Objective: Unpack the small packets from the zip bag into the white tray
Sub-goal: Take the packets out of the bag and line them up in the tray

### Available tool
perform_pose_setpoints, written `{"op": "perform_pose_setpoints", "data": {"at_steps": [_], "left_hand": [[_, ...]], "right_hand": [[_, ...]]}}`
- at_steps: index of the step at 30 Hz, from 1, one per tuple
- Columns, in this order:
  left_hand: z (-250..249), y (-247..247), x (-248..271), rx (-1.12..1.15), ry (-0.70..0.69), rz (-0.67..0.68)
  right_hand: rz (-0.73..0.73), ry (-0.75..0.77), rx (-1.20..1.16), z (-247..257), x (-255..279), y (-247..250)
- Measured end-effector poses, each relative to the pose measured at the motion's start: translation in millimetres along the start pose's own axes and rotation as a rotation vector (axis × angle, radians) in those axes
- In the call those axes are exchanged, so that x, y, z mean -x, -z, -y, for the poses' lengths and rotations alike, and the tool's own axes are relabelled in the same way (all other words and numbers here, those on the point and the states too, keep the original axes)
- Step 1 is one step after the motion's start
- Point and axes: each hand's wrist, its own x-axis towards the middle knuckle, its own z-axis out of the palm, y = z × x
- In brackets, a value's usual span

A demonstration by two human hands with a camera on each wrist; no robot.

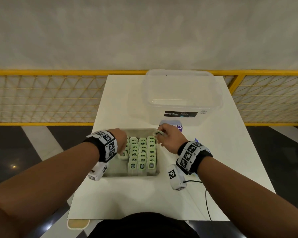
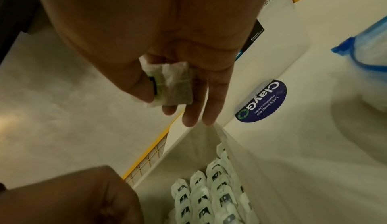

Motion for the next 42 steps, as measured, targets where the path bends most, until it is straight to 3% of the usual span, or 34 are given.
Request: {"op": "perform_pose_setpoints", "data": {"at_steps": [3,7,16,20,24,27,30,34,42], "left_hand": [[8.2,-32.7,-36.5,-0.198,-0.026,0.148],[26.5,-73.2,-107.9,-0.232,-0.024,0.121],[28.3,-70.9,-106.3,-0.095,0.003,0.03],[11.8,-36.0,-45.1,0.139,-0.054,-0.153],[4.1,-7.3,-7.4,0.488,-0.251,-0.439],[-1.5,1.1,7.4,0.67,-0.364,-0.515],[-6.0,3.0,9.5,0.555,-0.422,-0.555],[-4.7,2.8,9.0,0.517,-0.385,-0.619],[2.7,8.6,20.5,0.449,-0.329,-0.565]], "right_hand": [[0.003,-0.019,-0.019,-3.1,2.7,-0.5],[0.041,-0.111,-0.119,-1.7,11.5,-4.3],[0.028,-0.134,-0.082,-12.4,13.1,-20.5],[0.008,-0.121,-0.016,-10.6,8.4,-25.4],[-0.015,-0.112,-0.014,-2.6,3.7,-30.0],[-0.019,-0.111,-0.071,4.8,0.8,-33.3],[-0.008,-0.097,-0.059,9.8,-0.3,-37.4],[-0.037,-0.087,-0.012,11.4,-3.8,-40.5],[-0.072,-0.054,0.054,11.2,-7.2,-41.9]]}}
